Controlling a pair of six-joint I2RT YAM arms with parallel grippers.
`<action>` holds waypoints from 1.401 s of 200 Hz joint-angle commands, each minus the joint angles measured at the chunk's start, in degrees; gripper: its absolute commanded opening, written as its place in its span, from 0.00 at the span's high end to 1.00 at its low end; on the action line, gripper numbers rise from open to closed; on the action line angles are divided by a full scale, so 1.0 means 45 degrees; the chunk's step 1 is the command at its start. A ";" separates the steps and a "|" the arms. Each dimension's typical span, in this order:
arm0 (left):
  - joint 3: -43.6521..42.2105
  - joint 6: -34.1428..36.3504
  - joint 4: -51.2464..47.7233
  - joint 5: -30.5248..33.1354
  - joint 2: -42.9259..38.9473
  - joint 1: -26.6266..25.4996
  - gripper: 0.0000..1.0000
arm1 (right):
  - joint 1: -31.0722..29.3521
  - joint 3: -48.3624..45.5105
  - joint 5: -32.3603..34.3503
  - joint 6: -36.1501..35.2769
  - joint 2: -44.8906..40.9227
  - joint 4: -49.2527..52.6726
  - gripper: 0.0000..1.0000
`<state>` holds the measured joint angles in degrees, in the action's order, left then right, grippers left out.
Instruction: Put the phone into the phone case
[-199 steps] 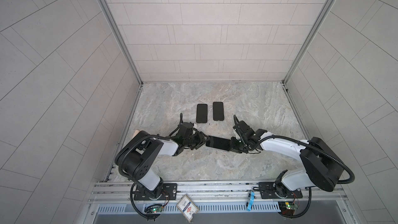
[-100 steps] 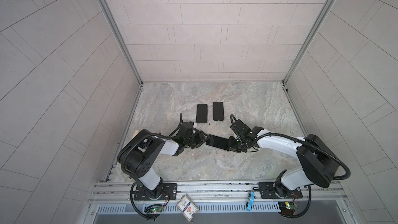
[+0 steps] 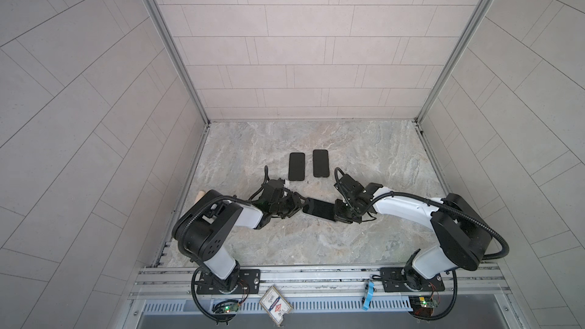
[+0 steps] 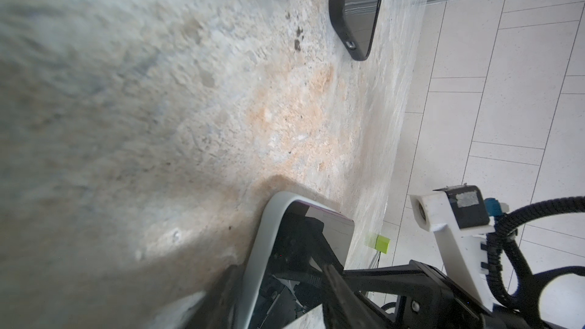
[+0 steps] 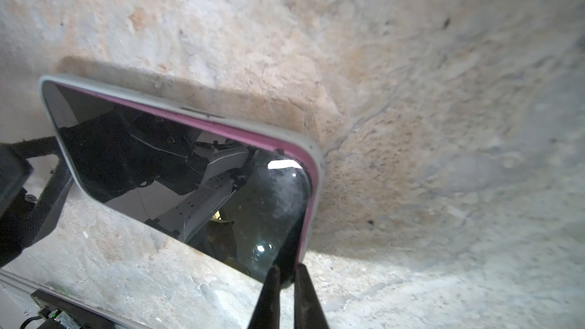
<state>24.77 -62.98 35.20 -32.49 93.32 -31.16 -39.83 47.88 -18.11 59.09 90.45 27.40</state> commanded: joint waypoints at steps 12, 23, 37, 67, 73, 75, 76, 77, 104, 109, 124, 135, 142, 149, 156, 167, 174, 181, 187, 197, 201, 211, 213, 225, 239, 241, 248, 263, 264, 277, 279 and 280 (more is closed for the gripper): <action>-0.0134 -0.0031 -0.0850 -0.0807 0.0199 -0.0463 0.52 | -0.0620 -0.0680 0.0271 0.0241 0.2454 -0.2929 1.00; -0.0127 -0.0008 -0.0852 -0.0805 0.0219 -0.0460 0.52 | -0.0675 -0.0685 0.0270 0.0348 0.2675 -0.3086 1.00; -0.0144 0.0010 -0.0845 -0.0818 0.0259 -0.0459 0.52 | -0.0769 -0.0649 0.0197 0.0471 0.2990 -0.3319 1.00; -0.0173 0.0031 -0.0847 -0.0796 0.0317 -0.0459 0.52 | -0.0980 -0.0524 0.0061 0.0681 0.3672 -0.3717 1.00; -0.0173 0.0028 -0.0850 -0.0789 0.0321 -0.0474 0.52 | -0.1020 -0.0494 0.0032 0.0749 0.3803 -0.3772 1.00; -0.0173 0.0040 -0.0845 -0.0788 0.0333 -0.0463 0.52 | -0.1028 -0.0491 0.0023 0.0749 0.3819 -0.3791 1.00; -0.0173 0.0045 -0.0847 -0.0788 0.0345 -0.0461 0.52 | -0.1039 -0.0487 0.0012 0.0762 0.3842 -0.3807 1.00; -0.0173 0.0048 -0.0839 -0.0788 0.0350 -0.0460 0.52 | -0.1045 -0.0475 0.0006 0.0778 0.3853 -0.3815 1.00; -0.0173 0.0050 -0.0827 -0.0822 0.0386 -0.0459 0.52 | -0.1080 -0.0422 -0.0058 0.0926 0.4118 -0.3975 1.00; -0.0173 0.0050 -0.0829 -0.0810 0.0374 -0.0459 0.52 | -0.1085 -0.0401 -0.0073 0.0930 0.4118 -0.3959 1.00; -0.0158 0.0050 -0.0850 -0.0808 0.0362 -0.0464 0.52 | -0.1072 -0.0369 -0.0051 0.0922 0.4103 -0.3920 1.00; -0.0150 0.0070 -0.0869 -0.0822 0.0356 -0.0458 0.52 | -0.1076 -0.0385 -0.0057 0.0932 0.4086 -0.3899 1.00; -0.0154 0.0060 -0.0888 -0.0813 0.0356 -0.0459 0.52 | -0.1086 -0.0359 -0.0080 0.0929 0.4080 -0.3873 1.00; -0.0136 0.0070 -0.0903 -0.0820 0.0358 -0.0460 0.52 | -0.1088 -0.0369 -0.0043 0.0931 0.4042 -0.3852 1.00; -0.0134 0.0055 -0.0907 -0.0817 0.0337 -0.0459 0.52 | -0.1075 -0.0404 -0.0050 0.0947 0.4006 -0.3851 1.00; -0.0134 0.0050 -0.0930 -0.0804 0.0301 -0.0469 0.52 | -0.1070 -0.0409 -0.0058 0.0951 0.3981 -0.3866 1.00; -0.0134 0.0069 -0.0946 -0.0805 0.0260 -0.0459 0.52 | -0.1075 -0.0415 -0.0048 0.0948 0.3958 -0.3847 1.00; -0.0133 0.0075 -0.1020 -0.0789 0.0225 -0.0459 0.52 | -0.1074 -0.0409 -0.0050 0.0946 0.3925 -0.3842 1.00; -0.0134 0.0084 -0.1040 -0.0795 0.0191 -0.0460 0.52 | -0.1070 -0.0416 -0.0043 0.0951 0.3894 -0.3823 1.00; -0.0129 0.0123 -0.1117 -0.0770 0.0142 -0.0460 0.52 | -0.1071 -0.0370 -0.0027 0.0895 0.3810 -0.3692 1.00; -0.0134 0.0128 -0.1170 -0.0768 0.0109 -0.0459 0.52 | -0.1080 -0.0352 0.0026 0.0859 0.3757 -0.3613 1.00; -0.0129 0.0165 -0.1255 -0.0756 0.0047 -0.0459 0.52 | -0.1080 -0.0235 0.0174 0.0693 0.3500 -0.3243 1.00; -0.0123 0.0177 -0.1273 -0.0750 0.0030 -0.0474 0.52 | -0.1072 -0.0196 0.0239 0.0662 0.3431 -0.3146 1.00; -0.0115 0.0254 -0.1464 -0.0727 -0.0067 -0.0459 0.52 | -0.1073 0.0074 0.0659 0.0330 0.2958 -0.2375 1.00; -0.0077 0.0323 -0.1671 -0.0679 -0.0186 -0.0459 0.52 | -0.1052 0.0463 0.1150 -0.0116 0.2329 -0.1404 1.00; -0.0071 0.0338 -0.1685 -0.0663 -0.0199 -0.0459 0.52 | -0.1051 0.0510 0.1211 -0.0185 0.2235 -0.1285 1.00; -0.0038 0.0362 -0.1788 -0.0656 -0.0256 -0.0459 0.52 | -0.1036 0.0673 0.1395 -0.0358 0.1923 -0.0891 1.00; 0.0077 0.0488 -0.2165 -0.0574 -0.0474 -0.0460 0.52 | -0.0965 0.1001 0.1677 -0.0728 0.1214 -0.0277 1.00; 0.0088 0.0494 -0.2210 -0.0564 -0.0498 -0.0459 0.52 | -0.0969 0.1011 0.1698 -0.0748 0.1172 -0.0243 1.00; 0.0276 0.0847 -0.3066 -0.0286 -0.0919 -0.0460 0.52 | -0.0886 0.1193 0.1874 -0.1078 0.0569 0.0088 0.97; 0.0315 0.0914 -0.3254 -0.0228 -0.1007 -0.0464 0.52 | -0.0868 0.1210 0.1909 -0.1134 0.0472 0.0129 0.97; 0.0334 0.0951 -0.3341 -0.0215 -0.1058 -0.0462 0.52 | -0.0861 0.1223 0.1932 -0.1156 0.0429 0.0165 0.97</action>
<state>25.23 -60.93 30.59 -30.85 91.13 -31.22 -43.24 53.19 -12.19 57.95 92.97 32.86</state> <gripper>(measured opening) 0.479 0.044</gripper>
